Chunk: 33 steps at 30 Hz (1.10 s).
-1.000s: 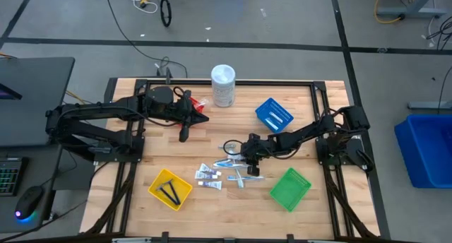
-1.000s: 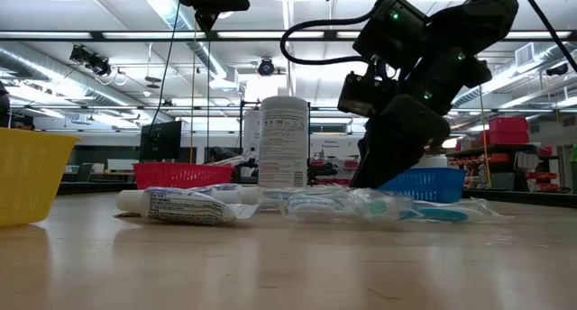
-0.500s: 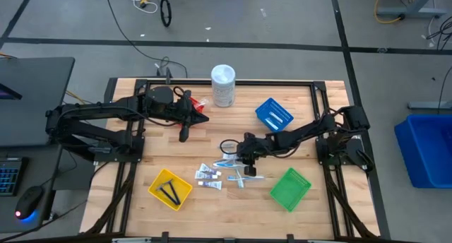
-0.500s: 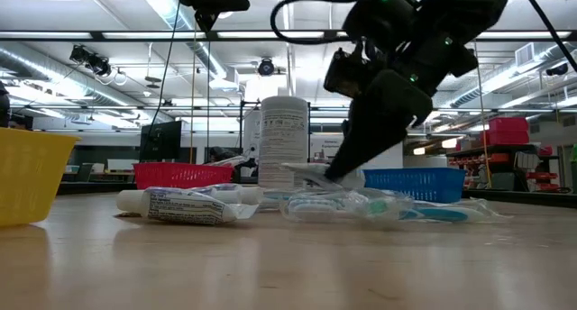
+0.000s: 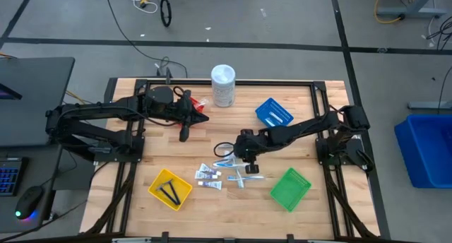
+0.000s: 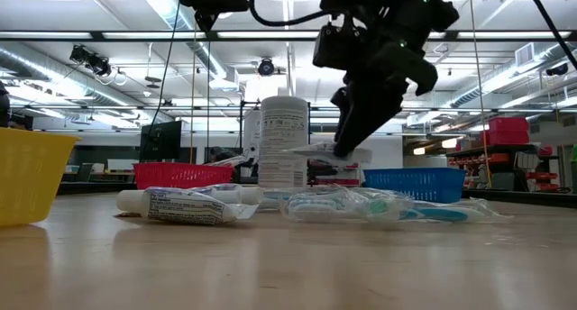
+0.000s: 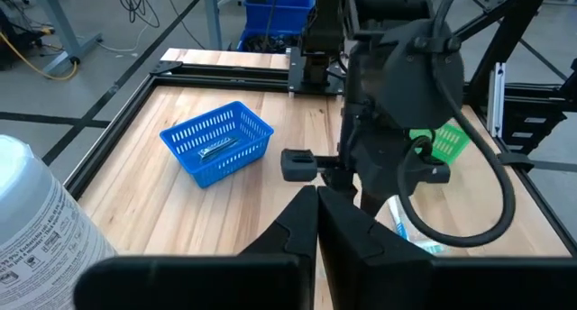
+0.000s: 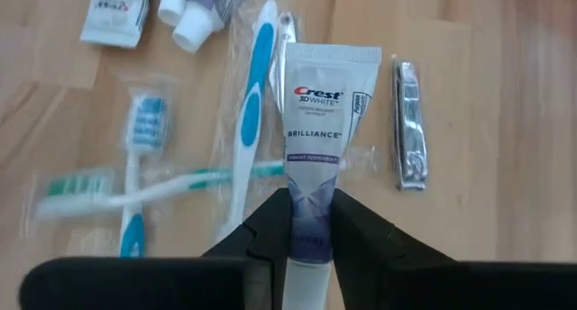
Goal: Pick & Place Travel size toiletries
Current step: Put the white toothpaste into the green basket
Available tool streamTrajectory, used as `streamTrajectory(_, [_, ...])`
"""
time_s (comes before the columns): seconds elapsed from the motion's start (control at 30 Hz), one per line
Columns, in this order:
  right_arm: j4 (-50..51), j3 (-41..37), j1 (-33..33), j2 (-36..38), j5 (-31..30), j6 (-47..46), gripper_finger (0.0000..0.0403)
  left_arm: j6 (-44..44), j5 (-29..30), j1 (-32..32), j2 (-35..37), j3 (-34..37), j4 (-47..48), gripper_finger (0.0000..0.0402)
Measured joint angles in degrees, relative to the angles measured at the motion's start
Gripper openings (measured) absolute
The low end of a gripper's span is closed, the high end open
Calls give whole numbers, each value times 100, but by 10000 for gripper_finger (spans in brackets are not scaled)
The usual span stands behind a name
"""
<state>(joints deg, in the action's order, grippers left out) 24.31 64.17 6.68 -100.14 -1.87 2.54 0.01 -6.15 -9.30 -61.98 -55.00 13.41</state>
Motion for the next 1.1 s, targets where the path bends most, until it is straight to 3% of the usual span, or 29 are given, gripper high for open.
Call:
streamTrajectory(0.33, [153, 397, 0, 142, 0, 134, 71, 50, 8, 0, 4, 0, 0, 14])
streamTrajectory(0.67, [1161, 401, 12, 1354, -94, -19, 70, 78, 11, 0, 9, 0, -58, 10])
streamTrajectory(0.9, [2291, 401, 294, 2116, 771, -11, 70, 82, 11, 0, 9, 0, -86, 12])
streamTrajectory(1.1, [3381, 401, 879, 2267, 1461, -6, 70, 68, 11, 0, 9, 0, -99, 13])
